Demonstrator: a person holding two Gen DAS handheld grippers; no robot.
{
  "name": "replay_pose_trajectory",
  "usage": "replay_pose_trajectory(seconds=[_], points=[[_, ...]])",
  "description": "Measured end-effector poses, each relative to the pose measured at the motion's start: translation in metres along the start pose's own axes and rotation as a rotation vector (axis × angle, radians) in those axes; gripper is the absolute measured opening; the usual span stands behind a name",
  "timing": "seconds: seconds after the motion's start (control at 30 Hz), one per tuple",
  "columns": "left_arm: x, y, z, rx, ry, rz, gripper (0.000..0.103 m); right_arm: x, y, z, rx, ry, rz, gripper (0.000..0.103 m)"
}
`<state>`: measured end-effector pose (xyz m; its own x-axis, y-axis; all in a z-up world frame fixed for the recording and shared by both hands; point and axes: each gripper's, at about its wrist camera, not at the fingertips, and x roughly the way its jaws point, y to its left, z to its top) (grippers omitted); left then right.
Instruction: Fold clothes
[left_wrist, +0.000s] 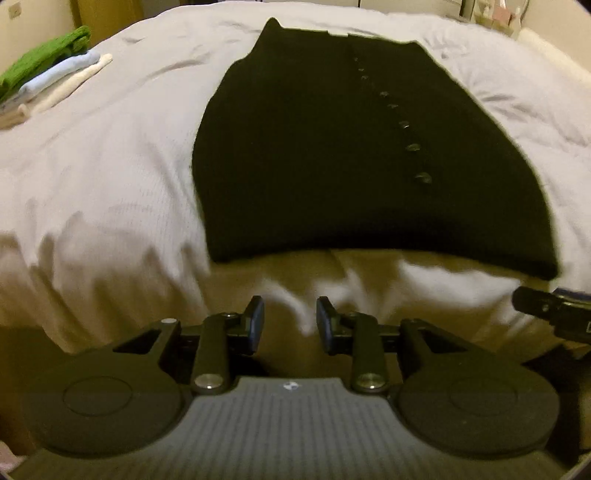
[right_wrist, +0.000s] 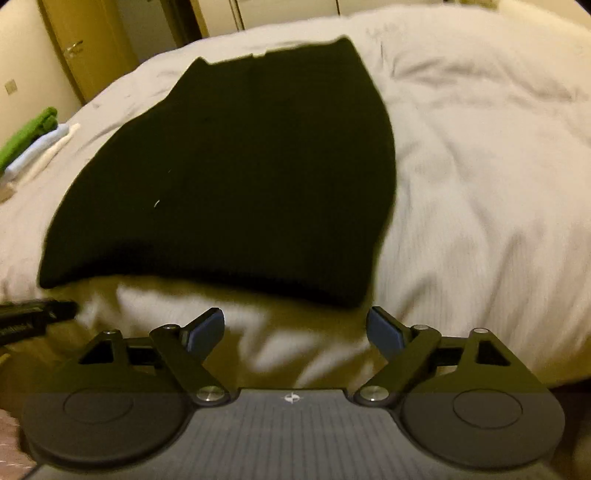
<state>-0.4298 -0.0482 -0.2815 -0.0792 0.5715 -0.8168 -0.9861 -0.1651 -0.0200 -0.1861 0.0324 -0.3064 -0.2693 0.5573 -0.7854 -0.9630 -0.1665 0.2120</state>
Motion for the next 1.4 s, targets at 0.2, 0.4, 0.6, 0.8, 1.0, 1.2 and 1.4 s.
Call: replay_pose_trajectory(seconds=[0.2, 0.4, 0.6, 0.8, 1.0, 1.2, 1.4], points=[[-0.062, -0.017, 0.02, 0.047, -0.141, 0.058, 0.059, -0.056, 0.008, 0.011, 0.06, -0.096, -0.006, 0.09], [-0.097, -0.034, 0.022, 0.103, -0.227, 0.088, 0.066, -0.099, 0.021, 0.032, 0.052, -0.16, 0.036, 0.103], [-0.1, -0.038, 0.004, 0.11, -0.182, 0.072, 0.067, -0.108, 0.034, 0.023, 0.023, -0.154, 0.008, 0.103], [-0.096, -0.037, -0.003, 0.121, -0.164, 0.071, 0.07, -0.106, 0.035, 0.008, 0.01, -0.135, -0.014, 0.103], [-0.097, -0.037, -0.008, 0.126, -0.158, 0.067, 0.072, -0.104, 0.035, -0.002, -0.01, -0.116, -0.046, 0.103], [-0.1, -0.038, -0.008, 0.13, -0.166, 0.067, 0.075, -0.105, 0.034, -0.004, -0.011, -0.115, -0.047, 0.103], [-0.095, -0.038, -0.007, 0.131, -0.156, 0.065, 0.076, -0.105, 0.032, -0.004, -0.009, -0.108, -0.042, 0.103]])
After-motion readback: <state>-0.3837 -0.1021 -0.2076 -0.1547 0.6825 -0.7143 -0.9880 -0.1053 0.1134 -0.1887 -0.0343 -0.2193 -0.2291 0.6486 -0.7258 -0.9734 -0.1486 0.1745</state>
